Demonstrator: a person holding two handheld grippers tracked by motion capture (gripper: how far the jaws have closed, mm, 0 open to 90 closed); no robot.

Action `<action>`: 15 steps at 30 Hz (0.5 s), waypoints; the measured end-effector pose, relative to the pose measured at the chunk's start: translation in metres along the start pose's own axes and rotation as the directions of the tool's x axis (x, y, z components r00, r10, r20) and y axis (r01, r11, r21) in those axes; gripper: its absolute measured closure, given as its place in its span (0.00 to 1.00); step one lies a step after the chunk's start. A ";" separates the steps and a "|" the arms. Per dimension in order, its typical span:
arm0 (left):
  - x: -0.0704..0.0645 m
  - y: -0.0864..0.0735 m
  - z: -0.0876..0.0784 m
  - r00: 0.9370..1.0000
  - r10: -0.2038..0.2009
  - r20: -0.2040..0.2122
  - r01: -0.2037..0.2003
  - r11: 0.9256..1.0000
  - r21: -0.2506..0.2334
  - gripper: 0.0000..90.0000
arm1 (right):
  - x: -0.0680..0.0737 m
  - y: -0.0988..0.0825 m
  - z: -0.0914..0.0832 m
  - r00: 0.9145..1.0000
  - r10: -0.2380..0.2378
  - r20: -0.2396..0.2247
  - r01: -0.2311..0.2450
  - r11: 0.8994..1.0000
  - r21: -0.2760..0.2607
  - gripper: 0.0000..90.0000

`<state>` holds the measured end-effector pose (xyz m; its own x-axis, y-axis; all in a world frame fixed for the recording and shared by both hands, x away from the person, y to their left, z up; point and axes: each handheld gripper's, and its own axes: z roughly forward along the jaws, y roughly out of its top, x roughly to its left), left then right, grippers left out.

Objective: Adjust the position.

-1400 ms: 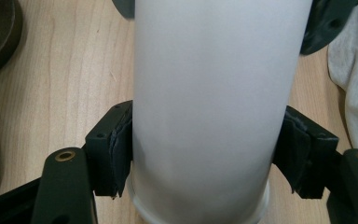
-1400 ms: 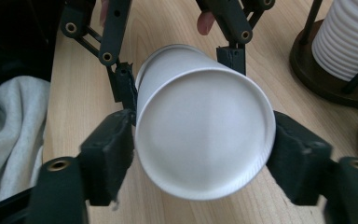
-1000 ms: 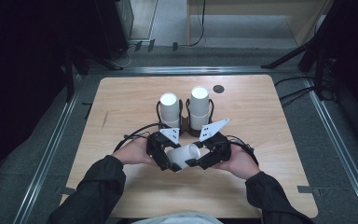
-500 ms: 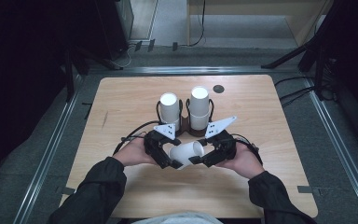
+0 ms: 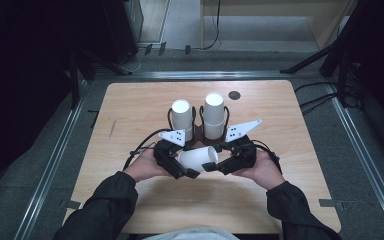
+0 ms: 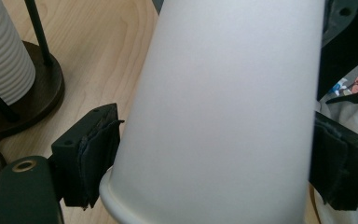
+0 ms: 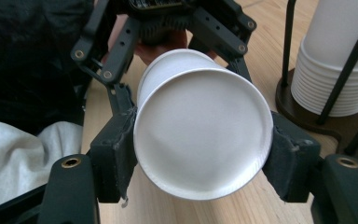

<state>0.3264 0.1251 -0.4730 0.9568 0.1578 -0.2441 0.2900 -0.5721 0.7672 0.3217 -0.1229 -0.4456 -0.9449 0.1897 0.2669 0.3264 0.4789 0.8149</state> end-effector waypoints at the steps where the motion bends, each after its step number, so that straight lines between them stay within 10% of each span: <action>1: 0.000 -0.001 0.000 1.000 -0.003 0.001 0.003 1.000 -0.006 0.15 | 0.000 0.001 -0.001 1.000 0.001 -0.007 -0.001 1.000 -0.011 0.38; 15: 0.000 -0.004 -0.015 1.000 -0.014 0.018 0.016 0.996 -0.085 0.24 | -0.004 0.001 -0.012 0.999 0.031 -0.040 -0.034 0.997 -0.074 0.38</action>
<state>0.3254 0.1391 -0.4673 0.9521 0.1516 -0.2655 0.3056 -0.4993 0.8108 0.3255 -0.1337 -0.4391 -0.9347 0.1702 0.3121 0.3552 0.4079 0.8411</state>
